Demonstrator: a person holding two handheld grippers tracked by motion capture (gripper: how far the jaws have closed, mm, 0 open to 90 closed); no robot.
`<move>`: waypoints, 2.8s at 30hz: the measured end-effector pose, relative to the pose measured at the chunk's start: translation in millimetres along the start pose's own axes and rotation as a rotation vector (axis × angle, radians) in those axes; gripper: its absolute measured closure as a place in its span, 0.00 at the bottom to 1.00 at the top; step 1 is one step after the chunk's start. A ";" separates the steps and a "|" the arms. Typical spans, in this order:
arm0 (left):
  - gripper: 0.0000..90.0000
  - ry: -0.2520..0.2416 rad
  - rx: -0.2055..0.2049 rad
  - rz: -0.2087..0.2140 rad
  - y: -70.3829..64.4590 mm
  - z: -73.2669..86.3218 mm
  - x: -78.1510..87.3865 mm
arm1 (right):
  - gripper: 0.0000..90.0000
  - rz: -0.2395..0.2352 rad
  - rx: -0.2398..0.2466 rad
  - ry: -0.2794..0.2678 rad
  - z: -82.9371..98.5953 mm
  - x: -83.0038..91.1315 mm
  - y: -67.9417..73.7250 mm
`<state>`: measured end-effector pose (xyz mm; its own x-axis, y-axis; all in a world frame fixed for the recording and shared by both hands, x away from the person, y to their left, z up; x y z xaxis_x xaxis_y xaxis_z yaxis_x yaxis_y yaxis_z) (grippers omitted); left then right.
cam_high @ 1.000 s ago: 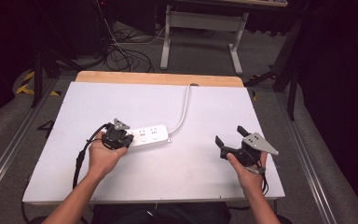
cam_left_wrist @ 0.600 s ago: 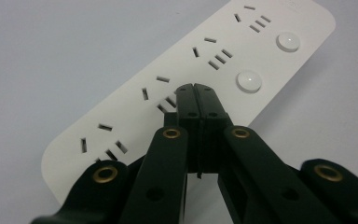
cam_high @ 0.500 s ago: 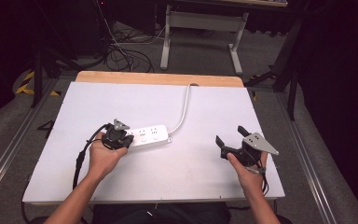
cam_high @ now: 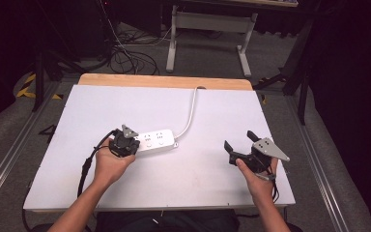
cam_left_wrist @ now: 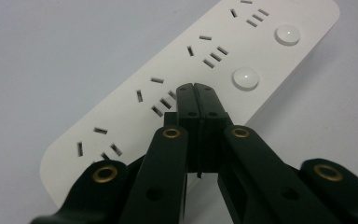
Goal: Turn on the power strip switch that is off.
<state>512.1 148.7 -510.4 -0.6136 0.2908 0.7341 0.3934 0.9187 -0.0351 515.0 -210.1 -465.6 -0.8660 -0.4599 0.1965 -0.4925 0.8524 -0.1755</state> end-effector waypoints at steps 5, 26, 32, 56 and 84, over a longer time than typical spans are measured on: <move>1.00 0.000 -0.022 -0.020 -1.8 0.3 0.0 | 0.07 0.003 0.002 0.001 0.1 0.6 -0.1; 1.00 -0.002 -0.010 -0.014 -1.4 -0.3 0.0 | 0.07 -0.001 -0.003 0.007 1.0 -0.3 0.4; 1.00 0.008 -0.003 0.009 -0.1 -1.4 0.0 | 0.07 0.001 -0.003 0.008 1.5 -0.9 -0.5; 1.00 0.012 0.010 0.003 3.3 -1.7 2.5 | 0.08 -0.004 -0.003 0.011 1.6 -1.2 -0.1; 1.00 0.007 0.003 0.002 3.3 -1.6 2.3 | 0.08 -0.003 -0.003 0.011 1.6 -0.7 0.1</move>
<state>513.1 152.0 -507.8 -0.6081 0.2903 0.7389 0.3922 0.9191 -0.0382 515.4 -210.1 -467.3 -0.8635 -0.4596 0.2079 -0.4948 0.8519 -0.1719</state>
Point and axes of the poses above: each handheld gripper's, and its own axes: x roughly backward along the jaws, z roughly out of its underside, y roughly to its left, the point moved 7 cm from there along -x, roughly forward along the jaws, and after that the axes turned 8 degrees about x, right-handed, at the moved point
